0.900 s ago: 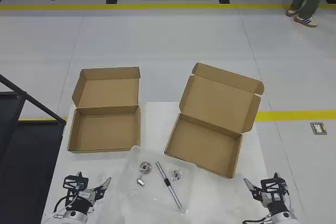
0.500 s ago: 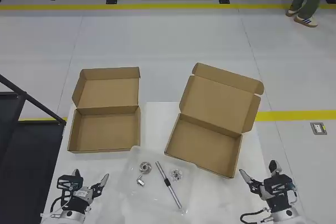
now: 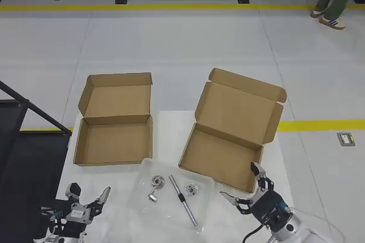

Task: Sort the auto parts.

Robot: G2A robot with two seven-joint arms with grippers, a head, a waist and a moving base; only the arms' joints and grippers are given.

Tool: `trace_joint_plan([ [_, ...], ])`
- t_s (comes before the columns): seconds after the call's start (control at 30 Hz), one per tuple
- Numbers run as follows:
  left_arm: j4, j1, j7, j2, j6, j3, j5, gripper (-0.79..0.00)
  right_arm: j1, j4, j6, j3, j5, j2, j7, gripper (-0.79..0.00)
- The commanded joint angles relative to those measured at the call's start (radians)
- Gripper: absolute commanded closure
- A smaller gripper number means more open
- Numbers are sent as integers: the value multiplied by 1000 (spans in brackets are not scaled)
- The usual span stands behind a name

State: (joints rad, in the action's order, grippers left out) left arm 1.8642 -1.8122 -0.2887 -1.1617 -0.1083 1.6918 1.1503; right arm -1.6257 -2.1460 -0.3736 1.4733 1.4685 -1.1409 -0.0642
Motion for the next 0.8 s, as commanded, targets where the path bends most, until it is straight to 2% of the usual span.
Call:
trace_joint_plan([
  [0.0, 0, 0, 0, 0, 0, 0, 0, -785, 0, 0, 0, 0, 0, 0, 0, -785],
  [0.27, 0, 0, 0, 0, 0, 0, 0, -785, 0, 0, 0, 0, 0, 0, 0, -785],
  [0.3, 0, 0, 0, 0, 0, 0, 0, -785, 12, -9, -42, -26, 36, 2, 21, -785],
  [0.4, 0, 0, 0, 0, 0, 0, 0, -785, 101, 0, -170, -131, 133, 3, 114, -785],
  [0.57, 0, 0, 0, 0, 0, 0, 0, -785, 295, 110, -349, -331, 119, -14, 265, -785],
  [0.63, 0, 0, 0, 0, 0, 0, 0, -785, 372, 185, -382, -410, 76, -28, 352, -785],
  [0.77, 0, 0, 0, 0, 0, 0, 0, -785, 507, 338, -331, -527, -89, -66, 488, -785],
])
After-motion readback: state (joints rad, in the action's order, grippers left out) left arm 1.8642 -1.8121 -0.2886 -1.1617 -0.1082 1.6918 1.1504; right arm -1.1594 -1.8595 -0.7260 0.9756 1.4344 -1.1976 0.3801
